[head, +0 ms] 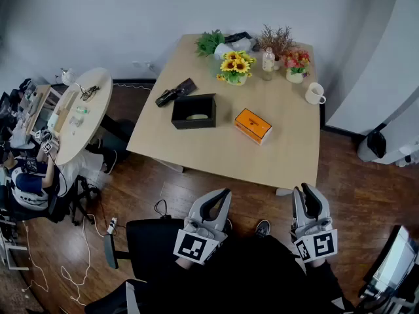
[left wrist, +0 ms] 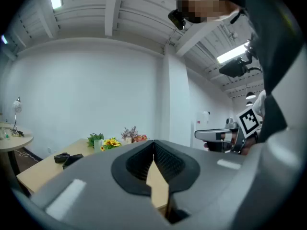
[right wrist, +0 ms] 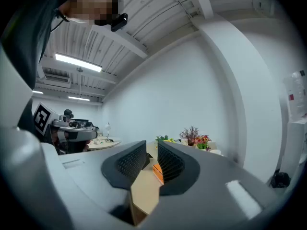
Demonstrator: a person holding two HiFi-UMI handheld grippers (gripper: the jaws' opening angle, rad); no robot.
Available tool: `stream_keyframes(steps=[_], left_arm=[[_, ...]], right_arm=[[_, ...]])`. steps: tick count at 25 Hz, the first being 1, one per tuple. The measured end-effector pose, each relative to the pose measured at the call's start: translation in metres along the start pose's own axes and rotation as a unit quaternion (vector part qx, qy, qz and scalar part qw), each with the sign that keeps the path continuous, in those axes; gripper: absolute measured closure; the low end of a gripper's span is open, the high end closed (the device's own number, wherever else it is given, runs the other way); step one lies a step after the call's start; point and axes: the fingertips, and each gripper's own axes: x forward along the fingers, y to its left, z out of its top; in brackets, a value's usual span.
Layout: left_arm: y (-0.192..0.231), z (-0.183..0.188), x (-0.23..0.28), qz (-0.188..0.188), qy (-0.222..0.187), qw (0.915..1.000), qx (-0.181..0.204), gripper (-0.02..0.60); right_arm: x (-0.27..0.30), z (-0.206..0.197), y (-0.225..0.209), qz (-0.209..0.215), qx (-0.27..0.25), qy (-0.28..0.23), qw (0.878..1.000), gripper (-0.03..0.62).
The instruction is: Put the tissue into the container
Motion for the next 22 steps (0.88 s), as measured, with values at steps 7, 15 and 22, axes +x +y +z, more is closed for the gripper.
stream_keyframes(steps=[7,15,22], left_arm=[[-0.020,0.001,0.025,0.008,0.004,0.9999,0.011,0.581],[0.002,-0.008,0.056,0.057,0.025,0.9968,0.049,0.581],[0.045,-0.032,0.083,0.065,0.055,0.9940,0.069,0.581]], right_arm=[[-0.006,0.002,-0.034,0.004,0.002,-0.002,1.000,0.517],[0.002,-0.006,-0.071,0.009,0.010,0.004,1.000,0.517],[0.038,-0.034,-0.085,0.007,0.005,0.031,0.999,0.519]])
